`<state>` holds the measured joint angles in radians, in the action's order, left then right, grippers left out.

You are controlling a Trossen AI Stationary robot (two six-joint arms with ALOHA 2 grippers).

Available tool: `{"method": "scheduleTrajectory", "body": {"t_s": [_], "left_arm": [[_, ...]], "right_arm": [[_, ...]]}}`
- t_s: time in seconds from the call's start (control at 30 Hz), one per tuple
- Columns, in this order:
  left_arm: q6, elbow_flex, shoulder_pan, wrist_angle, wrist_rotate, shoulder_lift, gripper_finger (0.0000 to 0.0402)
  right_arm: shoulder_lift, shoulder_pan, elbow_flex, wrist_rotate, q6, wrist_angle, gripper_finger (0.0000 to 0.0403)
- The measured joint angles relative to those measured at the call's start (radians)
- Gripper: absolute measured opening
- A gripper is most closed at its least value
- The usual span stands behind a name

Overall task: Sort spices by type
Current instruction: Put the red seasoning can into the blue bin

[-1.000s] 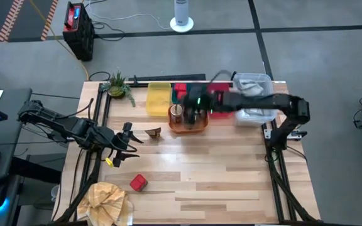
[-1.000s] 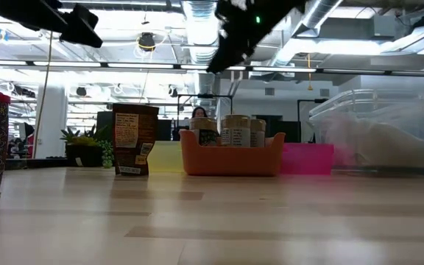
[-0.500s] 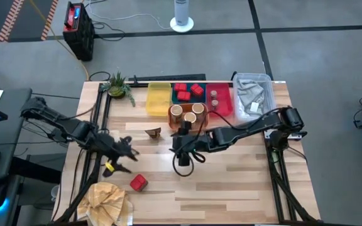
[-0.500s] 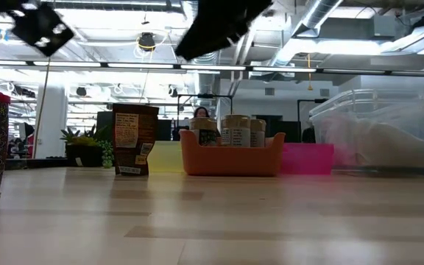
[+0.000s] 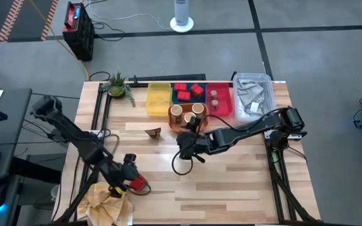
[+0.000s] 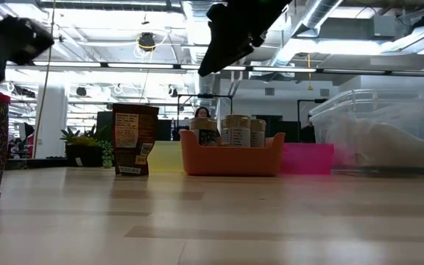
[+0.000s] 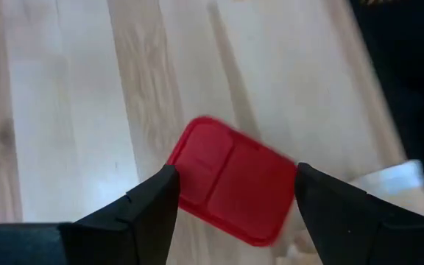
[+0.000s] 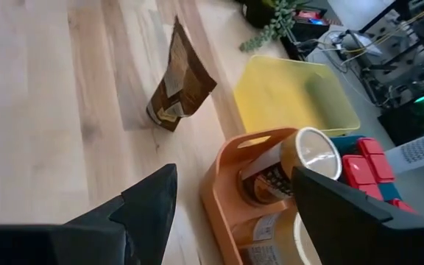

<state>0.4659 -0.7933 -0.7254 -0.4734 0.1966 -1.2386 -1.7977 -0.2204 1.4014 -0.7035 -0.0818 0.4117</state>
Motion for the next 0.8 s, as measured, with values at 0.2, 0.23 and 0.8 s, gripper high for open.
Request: {"method": "scheduleTrajectory", "body": {"t_s": [0.2,0.23,0.8], "left_arm": [[-0.053,-0.005,0.008,0.044,0.079,-0.101,0.0253],[-0.069,-0.005,0.013,0.050,0.095,-0.103,0.0253],[-0.507,0.002,0.146,0.246,0.438,-0.047,0.0253]], "right_arm": [[0.001,0.000,0.000,-0.009,0.002,-0.003,0.0300],[0.001,0.000,0.000,-0.009,0.002,-0.005,0.0300],[0.035,-0.009,0.000,-0.009,-0.004,-0.002,0.0300]]}}
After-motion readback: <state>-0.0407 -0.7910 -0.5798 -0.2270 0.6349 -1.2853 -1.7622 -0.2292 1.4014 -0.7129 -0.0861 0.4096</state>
